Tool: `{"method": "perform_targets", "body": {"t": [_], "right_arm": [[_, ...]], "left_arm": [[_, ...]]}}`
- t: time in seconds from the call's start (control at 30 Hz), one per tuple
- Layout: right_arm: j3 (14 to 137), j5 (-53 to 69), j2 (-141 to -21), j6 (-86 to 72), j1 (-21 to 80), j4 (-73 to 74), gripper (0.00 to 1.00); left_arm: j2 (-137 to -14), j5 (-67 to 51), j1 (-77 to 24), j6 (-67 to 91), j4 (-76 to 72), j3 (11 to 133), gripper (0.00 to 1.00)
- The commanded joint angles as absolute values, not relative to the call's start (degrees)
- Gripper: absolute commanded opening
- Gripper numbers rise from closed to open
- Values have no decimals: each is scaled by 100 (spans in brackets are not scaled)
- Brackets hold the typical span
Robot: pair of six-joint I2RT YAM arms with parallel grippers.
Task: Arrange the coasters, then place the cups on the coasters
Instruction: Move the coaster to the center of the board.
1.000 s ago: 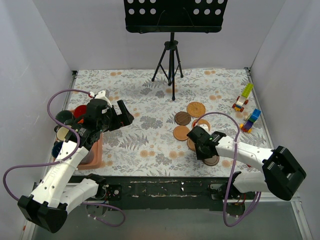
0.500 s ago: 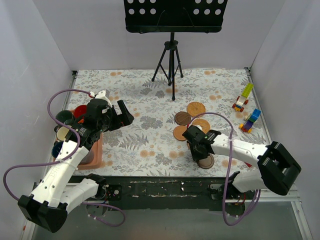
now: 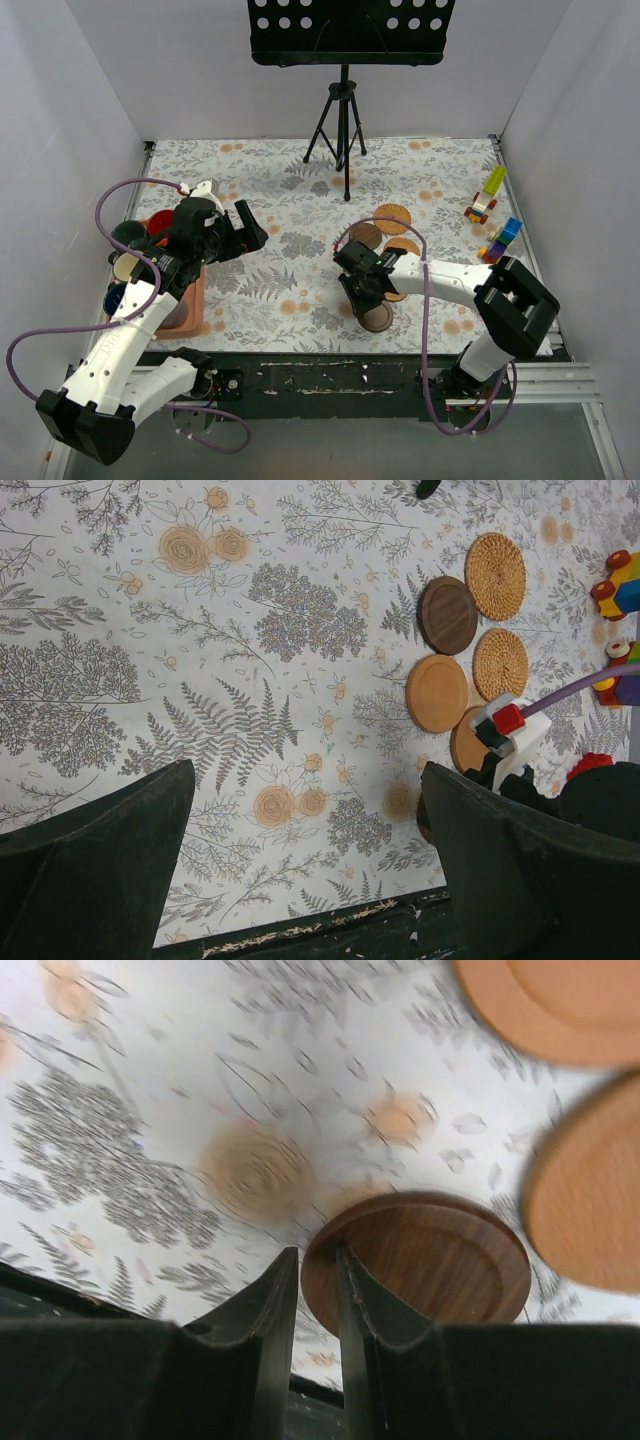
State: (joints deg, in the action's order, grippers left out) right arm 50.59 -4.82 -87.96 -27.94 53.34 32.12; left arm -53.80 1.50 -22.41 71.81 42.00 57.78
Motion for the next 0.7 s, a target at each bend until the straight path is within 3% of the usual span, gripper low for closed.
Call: {"method": "perform_targets", "body": {"t": [0.0, 0.5, 0.67], "right_arm": [[5685, -194, -9298, -2444, 5467, 2734, 29], [7593, -114, -10916, -1653, 5546, 2759, 29], [7901, -263, -10811, -1591, 5546, 2900, 35]], "left_arm": [[-5353, 220, -2268, 7146, 4192, 5880, 98], [-5414, 404, -2268, 7058, 4245, 5950, 98], [-5475, 439, -2268, 7058, 4254, 6003, 98]]}}
